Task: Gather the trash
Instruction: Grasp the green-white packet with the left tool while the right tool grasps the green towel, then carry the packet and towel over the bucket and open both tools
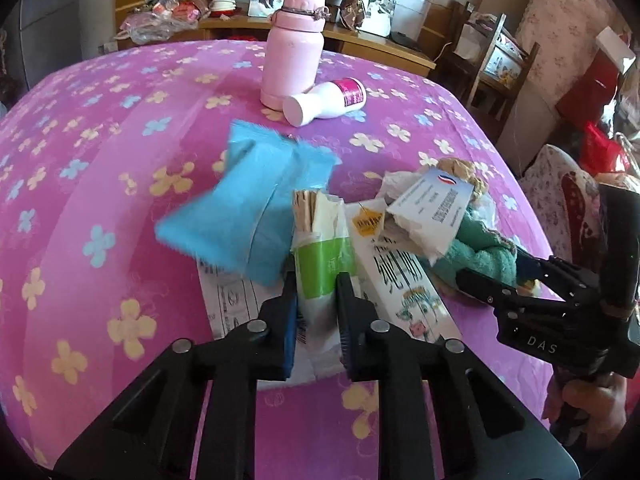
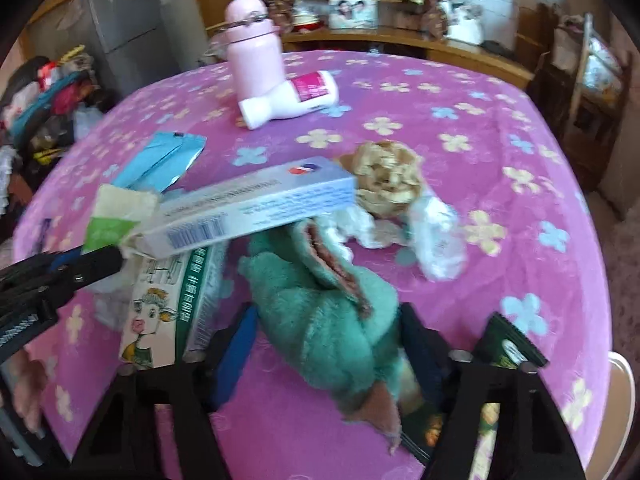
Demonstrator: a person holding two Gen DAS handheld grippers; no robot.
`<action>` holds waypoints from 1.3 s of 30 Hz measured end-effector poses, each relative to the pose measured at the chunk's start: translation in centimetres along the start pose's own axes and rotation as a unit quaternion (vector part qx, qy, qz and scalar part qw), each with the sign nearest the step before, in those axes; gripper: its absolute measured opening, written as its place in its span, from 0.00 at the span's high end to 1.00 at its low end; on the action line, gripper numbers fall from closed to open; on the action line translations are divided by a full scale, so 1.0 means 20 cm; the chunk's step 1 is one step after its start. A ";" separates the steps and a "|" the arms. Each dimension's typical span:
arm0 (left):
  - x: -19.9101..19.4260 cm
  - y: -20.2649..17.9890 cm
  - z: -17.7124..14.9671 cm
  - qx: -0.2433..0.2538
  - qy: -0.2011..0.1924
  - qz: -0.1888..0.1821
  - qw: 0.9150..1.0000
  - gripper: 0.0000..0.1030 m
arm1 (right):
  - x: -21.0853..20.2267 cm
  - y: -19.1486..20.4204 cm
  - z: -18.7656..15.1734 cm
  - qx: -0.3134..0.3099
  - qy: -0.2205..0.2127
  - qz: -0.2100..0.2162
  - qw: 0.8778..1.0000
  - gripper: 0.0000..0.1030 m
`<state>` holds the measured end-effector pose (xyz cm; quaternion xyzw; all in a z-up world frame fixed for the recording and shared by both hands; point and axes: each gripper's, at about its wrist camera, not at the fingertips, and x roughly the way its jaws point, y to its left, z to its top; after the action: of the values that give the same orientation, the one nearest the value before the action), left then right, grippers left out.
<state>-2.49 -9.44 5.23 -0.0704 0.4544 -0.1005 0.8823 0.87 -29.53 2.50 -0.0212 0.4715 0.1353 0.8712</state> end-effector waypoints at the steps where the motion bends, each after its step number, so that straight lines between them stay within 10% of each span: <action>1: -0.01 0.00 -0.01 0.000 -0.001 -0.002 1.000 0.88 | -0.01 0.00 -0.01 0.004 -0.002 0.007 1.000 0.44; 15: -0.38 -0.19 -0.17 0.052 -0.044 -0.024 0.997 0.88 | -0.46 -0.06 -0.29 0.056 -0.050 0.067 0.995 0.45; 39: -0.40 -0.78 -0.27 0.140 -0.050 -0.058 0.987 0.88 | -0.90 -0.31 -0.52 0.119 -0.125 0.011 0.985 0.45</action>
<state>-13.14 -22.83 11.70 0.0229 0.3864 -0.2106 0.8977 -15.38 -41.08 10.99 0.1051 0.3714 0.0895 0.9182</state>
